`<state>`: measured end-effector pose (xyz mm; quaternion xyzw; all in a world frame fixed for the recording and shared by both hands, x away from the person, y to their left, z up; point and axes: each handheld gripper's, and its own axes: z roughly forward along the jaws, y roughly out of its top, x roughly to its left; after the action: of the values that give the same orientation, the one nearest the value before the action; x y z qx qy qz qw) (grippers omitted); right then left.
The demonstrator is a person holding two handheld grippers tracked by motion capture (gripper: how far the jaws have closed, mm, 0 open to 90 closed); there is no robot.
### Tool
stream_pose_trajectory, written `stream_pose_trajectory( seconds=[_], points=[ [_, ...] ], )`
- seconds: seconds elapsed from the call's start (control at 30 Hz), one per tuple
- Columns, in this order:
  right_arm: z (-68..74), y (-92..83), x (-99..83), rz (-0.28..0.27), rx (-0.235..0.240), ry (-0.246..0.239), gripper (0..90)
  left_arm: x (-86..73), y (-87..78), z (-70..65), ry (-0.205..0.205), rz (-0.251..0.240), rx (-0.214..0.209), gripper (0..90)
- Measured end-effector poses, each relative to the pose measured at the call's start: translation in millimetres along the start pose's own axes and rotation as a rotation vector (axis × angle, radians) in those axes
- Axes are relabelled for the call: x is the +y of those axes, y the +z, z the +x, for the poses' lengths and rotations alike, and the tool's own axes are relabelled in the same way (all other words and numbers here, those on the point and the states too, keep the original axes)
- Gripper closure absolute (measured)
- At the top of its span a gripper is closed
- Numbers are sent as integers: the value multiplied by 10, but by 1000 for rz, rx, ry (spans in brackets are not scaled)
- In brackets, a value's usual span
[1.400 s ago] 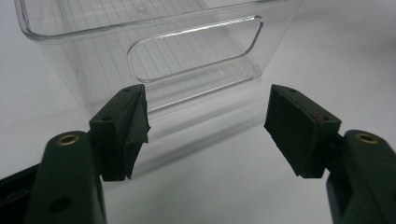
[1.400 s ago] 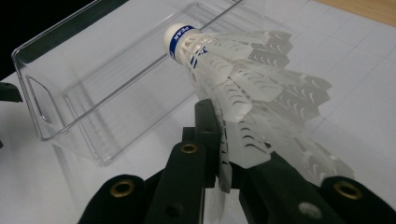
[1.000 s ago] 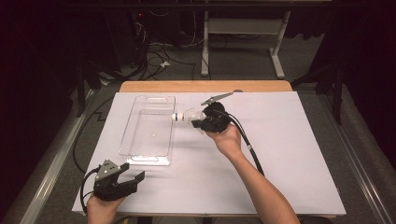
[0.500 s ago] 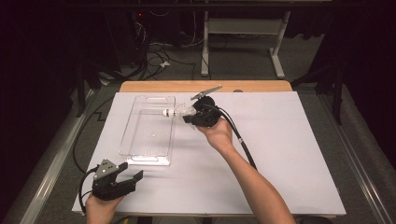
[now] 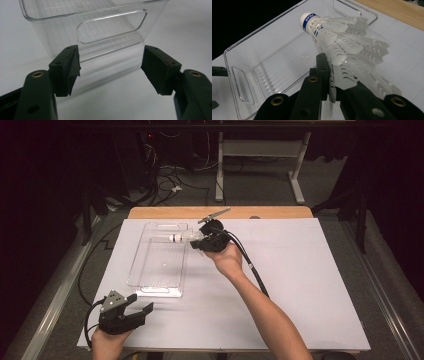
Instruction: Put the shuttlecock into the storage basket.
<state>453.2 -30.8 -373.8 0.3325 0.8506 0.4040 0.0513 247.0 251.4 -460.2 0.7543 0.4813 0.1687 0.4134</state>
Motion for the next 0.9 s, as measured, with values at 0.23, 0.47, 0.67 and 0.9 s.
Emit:
stream_pose_trajectory(
  seconds=[0.23,0.47,0.67,0.9],
  points=[
    [47,91,68,7,1,-17,892,1,-2,-5,1,2,0,319],
    [86,168,138,13,1,-27,891,-2,-7,22,-9,2,5,320],
    [125,238,199,23,3,-31,891,-5,-7,25,-13,-1,6,320],
    [162,334,266,35,3,-32,891,-7,-6,29,-15,-2,2,320]
  ],
)
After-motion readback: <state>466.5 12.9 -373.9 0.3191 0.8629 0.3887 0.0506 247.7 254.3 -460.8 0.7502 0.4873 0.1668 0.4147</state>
